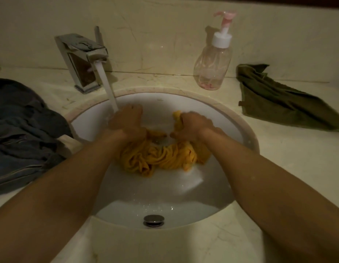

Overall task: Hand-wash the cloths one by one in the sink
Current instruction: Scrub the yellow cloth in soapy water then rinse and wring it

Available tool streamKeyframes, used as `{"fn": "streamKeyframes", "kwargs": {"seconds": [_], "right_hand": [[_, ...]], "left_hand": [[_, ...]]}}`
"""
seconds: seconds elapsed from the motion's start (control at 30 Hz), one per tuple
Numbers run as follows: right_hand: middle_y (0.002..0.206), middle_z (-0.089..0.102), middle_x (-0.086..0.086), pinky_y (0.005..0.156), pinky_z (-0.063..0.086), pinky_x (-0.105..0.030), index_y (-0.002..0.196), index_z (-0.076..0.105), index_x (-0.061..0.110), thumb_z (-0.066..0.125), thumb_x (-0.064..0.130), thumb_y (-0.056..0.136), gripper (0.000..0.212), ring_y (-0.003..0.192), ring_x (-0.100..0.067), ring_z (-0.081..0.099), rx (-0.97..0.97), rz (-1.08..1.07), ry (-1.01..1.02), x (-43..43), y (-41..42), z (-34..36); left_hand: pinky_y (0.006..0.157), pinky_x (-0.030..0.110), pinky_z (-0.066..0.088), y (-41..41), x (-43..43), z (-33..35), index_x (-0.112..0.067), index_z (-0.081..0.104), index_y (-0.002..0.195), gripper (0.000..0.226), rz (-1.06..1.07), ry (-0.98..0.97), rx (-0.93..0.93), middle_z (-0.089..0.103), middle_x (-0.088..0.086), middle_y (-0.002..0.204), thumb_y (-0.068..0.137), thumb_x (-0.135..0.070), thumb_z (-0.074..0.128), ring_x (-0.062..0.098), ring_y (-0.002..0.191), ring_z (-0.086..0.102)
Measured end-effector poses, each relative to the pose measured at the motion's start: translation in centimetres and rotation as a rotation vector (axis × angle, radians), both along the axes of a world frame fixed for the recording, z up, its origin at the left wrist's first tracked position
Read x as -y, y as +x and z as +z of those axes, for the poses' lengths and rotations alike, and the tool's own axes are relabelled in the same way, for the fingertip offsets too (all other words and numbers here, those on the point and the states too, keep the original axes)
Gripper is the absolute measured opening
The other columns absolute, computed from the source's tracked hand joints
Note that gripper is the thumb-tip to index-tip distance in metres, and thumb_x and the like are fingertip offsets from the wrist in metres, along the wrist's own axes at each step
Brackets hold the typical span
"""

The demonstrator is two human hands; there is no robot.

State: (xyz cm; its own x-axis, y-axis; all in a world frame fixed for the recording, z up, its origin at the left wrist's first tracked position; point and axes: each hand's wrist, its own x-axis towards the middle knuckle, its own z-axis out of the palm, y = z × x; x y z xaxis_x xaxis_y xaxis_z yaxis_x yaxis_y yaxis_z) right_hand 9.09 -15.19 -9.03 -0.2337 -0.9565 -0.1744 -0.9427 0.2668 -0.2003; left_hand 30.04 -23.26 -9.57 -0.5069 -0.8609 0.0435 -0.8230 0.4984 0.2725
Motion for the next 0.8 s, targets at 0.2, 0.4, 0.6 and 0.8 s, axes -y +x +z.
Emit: {"fn": "streamKeyframes", "kwargs": {"seconds": [0.2, 0.4, 0.6, 0.8], "right_hand": [[0.135, 0.053, -0.001, 0.087, 0.05, -0.039, 0.145, 0.051, 0.025, 0.068, 0.073, 0.079, 0.083, 0.126, -0.03, 0.056, 0.023, 0.23, 0.229, 0.5, 1.5, 0.5], [0.13, 0.056, -0.006, 0.1, 0.042, -0.049, 0.121, 0.062, 0.016, 0.049, 0.06, 0.096, 0.052, 0.123, -0.032, 0.054, -0.123, 0.274, 0.328, -0.6, 3.0, -0.3], [0.09, 0.061, 0.0, 0.069, 0.045, -0.028, 0.091, 0.062, 0.02, 0.047, 0.031, 0.105, 0.024, 0.083, -0.019, 0.059, 0.592, 0.123, 0.285, -0.9, 3.0, 0.1], [0.126, 0.061, -0.008, 0.095, 0.051, -0.047, 0.126, 0.056, 0.016, 0.056, 0.043, 0.099, 0.037, 0.11, -0.03, 0.059, 0.206, 0.04, -0.009, 0.7, 0.9, -0.2]], "left_hand": [[0.1, 0.04, 0.051, -1.7, -0.9, 0.3, -0.041, 0.062, 0.114, 0.091, -0.272, 0.519, 0.394, 0.063, -0.006, 0.123, 0.041, -0.096, 0.066, 0.019, 0.111, 0.061], [0.096, 0.034, 0.048, -1.5, -1.8, 0.2, -0.024, 0.056, 0.128, 0.07, -0.327, 0.451, 0.532, 0.058, 0.0, 0.127, 0.067, -0.05, 0.08, 0.025, 0.118, 0.057], [0.074, 0.035, 0.049, -1.8, -1.5, 1.7, -0.011, 0.067, 0.081, 0.028, -0.112, 0.588, 0.167, 0.067, 0.007, 0.082, 0.09, -0.034, 0.052, 0.024, 0.072, 0.06], [0.09, 0.036, 0.047, -0.7, -0.2, 1.8, -0.018, 0.059, 0.118, 0.033, -0.112, 0.292, 0.073, 0.058, 0.002, 0.116, 0.093, -0.039, 0.064, 0.023, 0.107, 0.057]]}}
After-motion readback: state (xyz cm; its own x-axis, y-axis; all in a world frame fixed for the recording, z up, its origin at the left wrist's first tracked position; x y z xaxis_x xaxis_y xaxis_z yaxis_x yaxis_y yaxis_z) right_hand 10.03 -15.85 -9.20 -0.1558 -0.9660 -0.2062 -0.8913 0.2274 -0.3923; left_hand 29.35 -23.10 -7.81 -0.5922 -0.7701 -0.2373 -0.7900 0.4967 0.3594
